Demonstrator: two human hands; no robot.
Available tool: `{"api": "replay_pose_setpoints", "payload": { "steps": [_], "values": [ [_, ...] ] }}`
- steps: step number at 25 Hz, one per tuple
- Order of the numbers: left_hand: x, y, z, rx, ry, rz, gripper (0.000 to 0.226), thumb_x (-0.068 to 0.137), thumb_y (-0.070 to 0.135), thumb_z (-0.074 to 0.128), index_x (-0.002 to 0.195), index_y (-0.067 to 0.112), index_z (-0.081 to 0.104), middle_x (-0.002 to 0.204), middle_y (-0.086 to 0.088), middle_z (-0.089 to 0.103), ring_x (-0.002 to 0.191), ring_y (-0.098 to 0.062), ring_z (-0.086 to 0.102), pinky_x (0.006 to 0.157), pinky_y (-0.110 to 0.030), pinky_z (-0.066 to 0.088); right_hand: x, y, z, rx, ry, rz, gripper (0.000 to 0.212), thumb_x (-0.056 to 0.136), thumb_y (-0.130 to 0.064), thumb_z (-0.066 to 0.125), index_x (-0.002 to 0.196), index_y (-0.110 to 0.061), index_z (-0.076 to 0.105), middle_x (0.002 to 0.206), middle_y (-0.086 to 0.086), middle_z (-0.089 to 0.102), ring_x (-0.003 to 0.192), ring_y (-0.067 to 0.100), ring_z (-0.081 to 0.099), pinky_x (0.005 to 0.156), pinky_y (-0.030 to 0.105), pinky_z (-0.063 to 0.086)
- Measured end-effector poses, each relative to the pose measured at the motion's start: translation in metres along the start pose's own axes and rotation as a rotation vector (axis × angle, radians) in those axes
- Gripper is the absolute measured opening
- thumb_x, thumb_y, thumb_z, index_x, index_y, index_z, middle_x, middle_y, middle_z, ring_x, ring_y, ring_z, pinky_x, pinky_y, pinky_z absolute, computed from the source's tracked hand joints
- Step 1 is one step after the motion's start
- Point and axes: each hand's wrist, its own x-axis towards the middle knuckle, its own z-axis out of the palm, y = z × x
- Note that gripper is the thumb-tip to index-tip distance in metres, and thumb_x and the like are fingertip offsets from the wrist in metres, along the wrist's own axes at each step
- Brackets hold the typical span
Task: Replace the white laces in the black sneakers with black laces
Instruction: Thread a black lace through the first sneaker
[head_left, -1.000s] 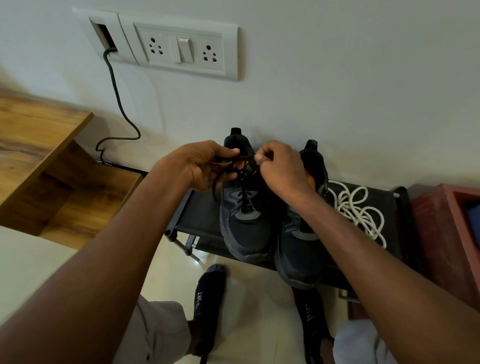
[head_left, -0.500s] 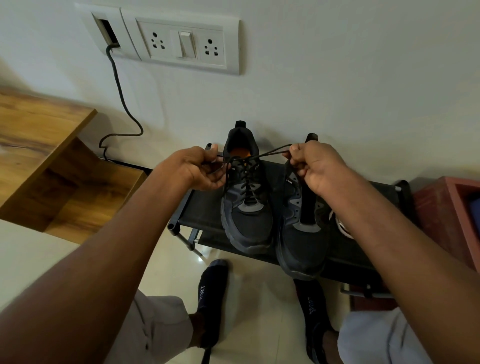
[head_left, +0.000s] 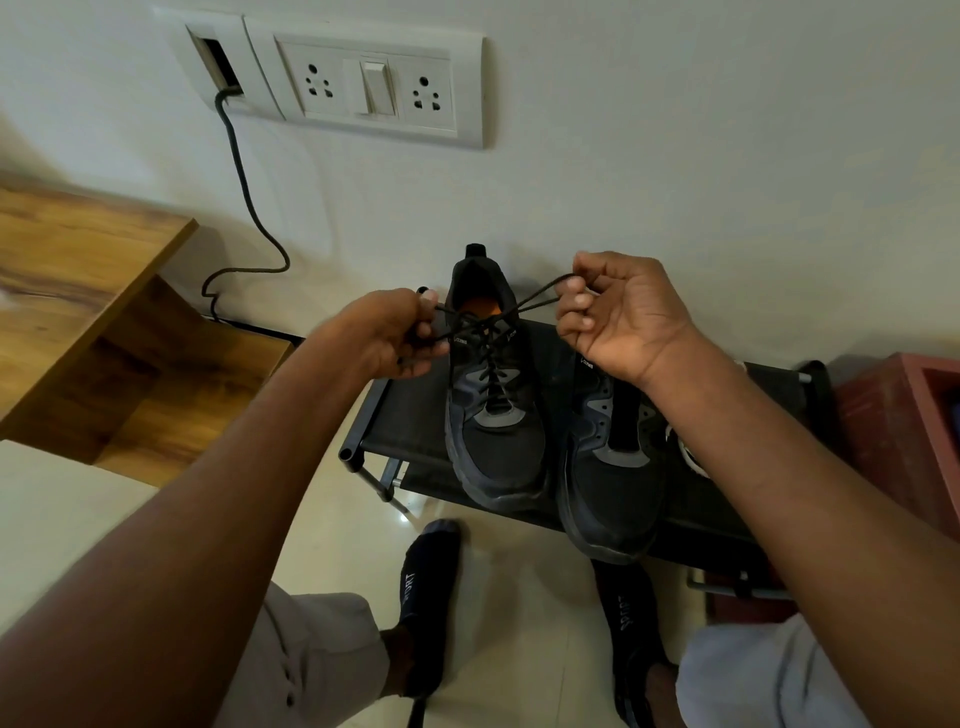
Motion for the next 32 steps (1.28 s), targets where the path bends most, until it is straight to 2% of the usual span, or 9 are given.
{"api": "replay_pose_setpoints", "payload": {
  "steps": [3,8,12,15,21,25,28,30,32],
  "values": [
    [0.005,-0.002,-0.009,-0.158,0.012,-0.073,0.031,0.111,0.027,0.041,0.083,0.022,0.054,0.053,0.007,0.047,0.072,-0.016,0.067,0.071,-0.032,0.044,0.002,-0.003,-0.006,-0.018,0.067,-0.004,0.013,0.096,-0.010,0.056,0.086,-0.015,0.050,0.073,0.001,0.055,0.051,0.008,0.041,0.044,0.021,0.027],
    [0.017,-0.017,-0.017,0.304,-0.004,0.243,0.035,0.102,0.044,0.061,0.092,0.011,0.069,0.068,-0.003,0.052,0.062,-0.016,0.055,0.063,-0.029,0.048,0.001,0.002,-0.009,-1.101,0.198,-0.355,0.006,0.098,-0.018,0.070,0.099,-0.014,0.074,0.079,-0.007,0.065,0.058,0.003,0.054,0.052,0.018,0.039],
    [0.019,-0.023,-0.014,0.551,-0.021,0.384,0.044,0.101,0.046,0.059,0.083,0.010,0.075,0.069,-0.012,0.046,0.066,-0.022,0.044,0.065,-0.033,0.043,0.002,0.008,-0.015,-1.765,0.185,-0.541,0.016,0.100,-0.023,0.068,0.102,-0.017,0.083,0.099,-0.002,0.078,0.089,0.014,0.070,0.072,0.019,0.046],
    [0.023,-0.024,-0.005,0.639,0.084,0.405,0.040,0.102,0.044,0.059,0.080,0.012,0.068,0.069,-0.008,0.052,0.063,-0.018,0.046,0.065,-0.033,0.041,0.003,0.012,-0.014,-1.843,0.272,-0.564,0.014,0.098,-0.024,0.071,0.098,-0.019,0.084,0.094,-0.001,0.079,0.088,0.017,0.070,0.072,0.020,0.048],
    [0.026,-0.034,0.005,0.774,0.285,0.413,0.033,0.104,0.042,0.057,0.098,0.013,0.072,0.076,-0.005,0.060,0.067,-0.020,0.053,0.069,-0.036,0.050,0.005,0.019,-0.011,-2.041,0.582,-0.524,0.021,0.096,-0.037,0.069,0.103,-0.020,0.079,0.095,0.004,0.073,0.095,0.030,0.067,0.084,0.042,0.058],
    [0.013,-0.036,0.008,0.613,0.098,0.289,0.035,0.104,0.036,0.060,0.098,0.003,0.072,0.070,-0.006,0.056,0.062,-0.017,0.047,0.061,-0.031,0.040,-0.014,0.021,-0.002,-2.063,0.347,-0.551,0.018,0.097,-0.031,0.070,0.102,-0.015,0.077,0.118,0.003,0.057,0.114,0.030,0.051,0.083,0.042,0.054],
    [-0.002,-0.028,0.016,0.719,0.172,0.317,0.033,0.105,0.030,0.058,0.109,-0.002,0.068,0.094,-0.017,0.067,0.081,-0.026,0.060,0.069,-0.033,0.046,-0.035,0.028,0.012,-2.131,0.065,-0.408,0.016,0.095,-0.031,0.071,0.097,-0.018,0.080,0.105,0.003,0.070,0.101,0.025,0.065,0.081,0.041,0.059],
    [-0.021,-0.023,0.023,0.718,0.131,0.365,0.034,0.107,0.041,0.053,0.107,0.007,0.061,0.099,-0.013,0.066,0.081,-0.021,0.058,0.071,-0.032,0.044,-0.044,0.036,0.021,-2.126,-0.015,-0.316,0.027,0.095,-0.033,0.071,0.118,-0.017,0.072,0.104,0.006,0.073,0.092,0.025,0.069,0.078,0.039,0.060],
    [-0.034,-0.025,0.032,0.576,0.002,0.281,0.039,0.104,0.052,0.053,0.122,0.018,0.051,0.101,-0.003,0.060,0.085,-0.019,0.058,0.074,-0.037,0.049,-0.047,0.042,0.026,-2.049,-0.016,-0.275,0.060,0.094,-0.033,0.074,0.147,-0.021,0.047,0.120,0.009,0.068,0.101,0.029,0.068,0.081,0.037,0.057]
  ]
}}
